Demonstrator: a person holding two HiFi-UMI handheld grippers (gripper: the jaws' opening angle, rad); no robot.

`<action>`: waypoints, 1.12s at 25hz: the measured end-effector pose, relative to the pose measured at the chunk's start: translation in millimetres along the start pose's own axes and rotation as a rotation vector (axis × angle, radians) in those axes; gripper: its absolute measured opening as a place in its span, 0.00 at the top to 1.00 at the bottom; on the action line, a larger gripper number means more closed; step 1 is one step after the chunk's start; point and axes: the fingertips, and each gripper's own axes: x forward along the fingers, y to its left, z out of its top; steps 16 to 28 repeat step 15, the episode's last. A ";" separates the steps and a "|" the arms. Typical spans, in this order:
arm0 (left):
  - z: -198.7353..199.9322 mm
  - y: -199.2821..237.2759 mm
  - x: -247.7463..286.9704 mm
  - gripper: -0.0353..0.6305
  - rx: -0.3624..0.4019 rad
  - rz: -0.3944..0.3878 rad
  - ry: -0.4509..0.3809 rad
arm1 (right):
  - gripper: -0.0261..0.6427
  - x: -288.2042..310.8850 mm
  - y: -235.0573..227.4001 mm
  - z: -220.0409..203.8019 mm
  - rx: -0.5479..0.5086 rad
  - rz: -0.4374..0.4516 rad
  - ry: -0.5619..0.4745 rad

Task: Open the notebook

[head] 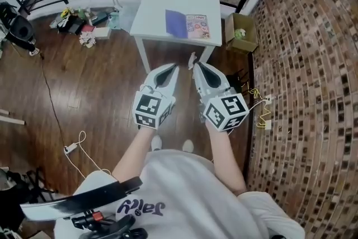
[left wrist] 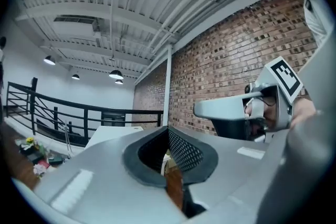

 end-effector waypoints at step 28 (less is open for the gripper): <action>-1.4 -14.1 -20.8 0.92 0.025 -0.020 0.002 | 0.97 -17.1 8.7 -3.6 0.014 -0.006 -0.004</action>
